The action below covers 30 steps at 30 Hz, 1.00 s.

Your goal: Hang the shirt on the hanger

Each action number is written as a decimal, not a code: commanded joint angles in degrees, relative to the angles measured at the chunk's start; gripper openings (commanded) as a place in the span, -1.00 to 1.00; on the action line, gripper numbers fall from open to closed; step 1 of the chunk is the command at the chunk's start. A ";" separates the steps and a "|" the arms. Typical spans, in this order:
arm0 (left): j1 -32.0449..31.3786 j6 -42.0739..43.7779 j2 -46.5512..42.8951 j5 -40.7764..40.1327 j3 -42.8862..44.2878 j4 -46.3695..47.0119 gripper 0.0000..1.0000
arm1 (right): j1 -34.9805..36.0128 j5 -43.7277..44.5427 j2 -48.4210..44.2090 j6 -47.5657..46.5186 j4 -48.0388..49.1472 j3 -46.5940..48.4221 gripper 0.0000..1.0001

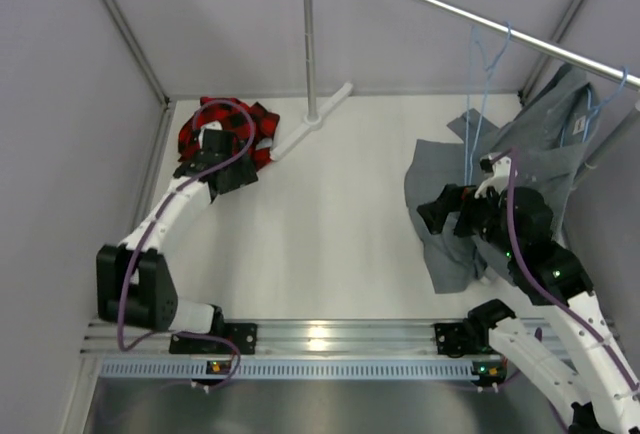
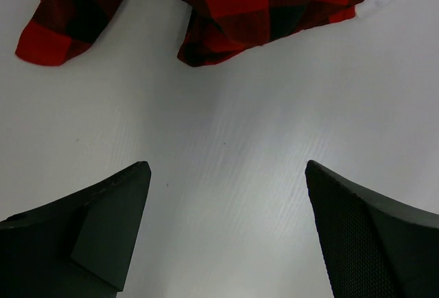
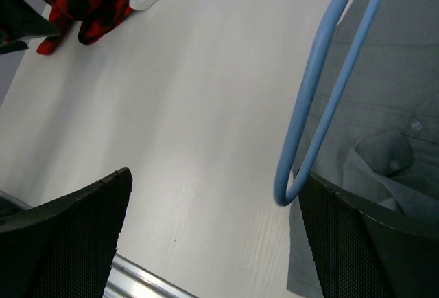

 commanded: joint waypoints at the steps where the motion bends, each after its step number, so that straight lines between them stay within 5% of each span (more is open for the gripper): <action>1: 1.82 14.56 4.49 7.84 3.42 13.74 0.97 | -0.02 -4.42 1.37 1.77 8.98 -1.34 0.99; 8: 1.65 31.53 16.63 -5.99 7.47 15.16 0.97 | 0.07 -7.58 2.60 2.82 14.97 -5.04 0.99; 15: 1.64 42.63 20.67 -15.46 -0.08 30.69 0.96 | 0.07 -8.29 2.78 1.51 16.03 -5.13 0.99; 21: 1.65 45.89 21.21 -13.46 -0.70 38.62 0.96 | -0.02 -8.02 1.90 0.36 16.03 -5.31 0.99; 27: 1.47 47.83 20.86 -9.42 -0.52 40.47 0.44 | -0.02 -9.34 4.01 0.10 17.17 -6.80 0.99; 30: 1.30 46.69 20.07 -7.04 -1.67 40.82 0.47 | -0.02 -10.13 4.89 0.45 18.31 -7.15 0.99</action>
